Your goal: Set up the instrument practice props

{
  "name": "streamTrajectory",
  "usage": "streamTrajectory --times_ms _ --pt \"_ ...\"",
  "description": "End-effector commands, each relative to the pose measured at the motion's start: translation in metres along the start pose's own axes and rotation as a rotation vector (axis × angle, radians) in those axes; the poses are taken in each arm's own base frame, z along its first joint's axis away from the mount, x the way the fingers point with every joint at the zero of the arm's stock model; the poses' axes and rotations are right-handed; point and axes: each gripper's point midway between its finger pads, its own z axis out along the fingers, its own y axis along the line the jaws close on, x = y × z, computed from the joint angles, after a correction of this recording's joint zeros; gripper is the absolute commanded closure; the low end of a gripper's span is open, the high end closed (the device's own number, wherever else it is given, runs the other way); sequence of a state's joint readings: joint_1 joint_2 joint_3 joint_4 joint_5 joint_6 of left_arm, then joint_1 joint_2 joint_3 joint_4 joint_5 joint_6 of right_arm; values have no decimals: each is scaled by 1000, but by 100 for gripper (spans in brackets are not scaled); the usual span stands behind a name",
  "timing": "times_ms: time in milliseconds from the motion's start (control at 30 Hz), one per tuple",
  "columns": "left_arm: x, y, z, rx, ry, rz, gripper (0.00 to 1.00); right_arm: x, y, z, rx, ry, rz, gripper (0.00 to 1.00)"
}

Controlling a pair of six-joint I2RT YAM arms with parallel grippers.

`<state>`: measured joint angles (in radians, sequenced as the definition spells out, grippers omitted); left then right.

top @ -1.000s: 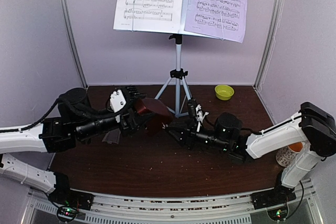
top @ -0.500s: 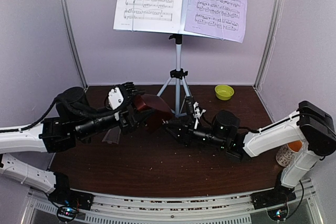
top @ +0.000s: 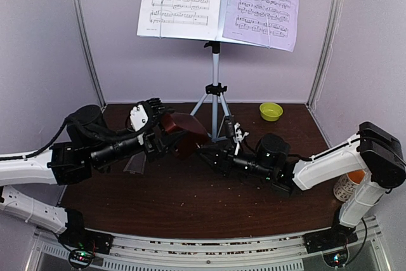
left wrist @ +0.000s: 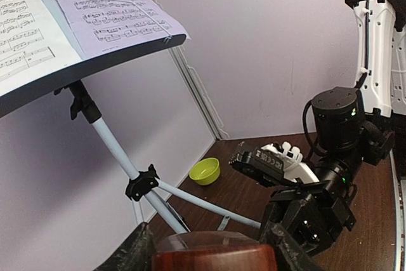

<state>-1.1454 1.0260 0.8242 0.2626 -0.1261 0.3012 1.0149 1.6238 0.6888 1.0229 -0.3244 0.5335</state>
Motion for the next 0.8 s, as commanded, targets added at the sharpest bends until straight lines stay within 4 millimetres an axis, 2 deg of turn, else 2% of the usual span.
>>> streamTrajectory --times_ms 0,200,267,767 --pt "-51 25 -11 -87 -195 -14 82 -25 14 3 -35 -75 12 80" --pt "-48 25 -12 -94 -194 1 82 -30 12 0 -41 -91 72 92" --pt "-49 26 -14 -100 -200 5 83 -34 12 0 -49 -105 99 100" --pt "-54 18 -28 -79 -276 68 84 -72 9 -12 -260 -283 506 100"
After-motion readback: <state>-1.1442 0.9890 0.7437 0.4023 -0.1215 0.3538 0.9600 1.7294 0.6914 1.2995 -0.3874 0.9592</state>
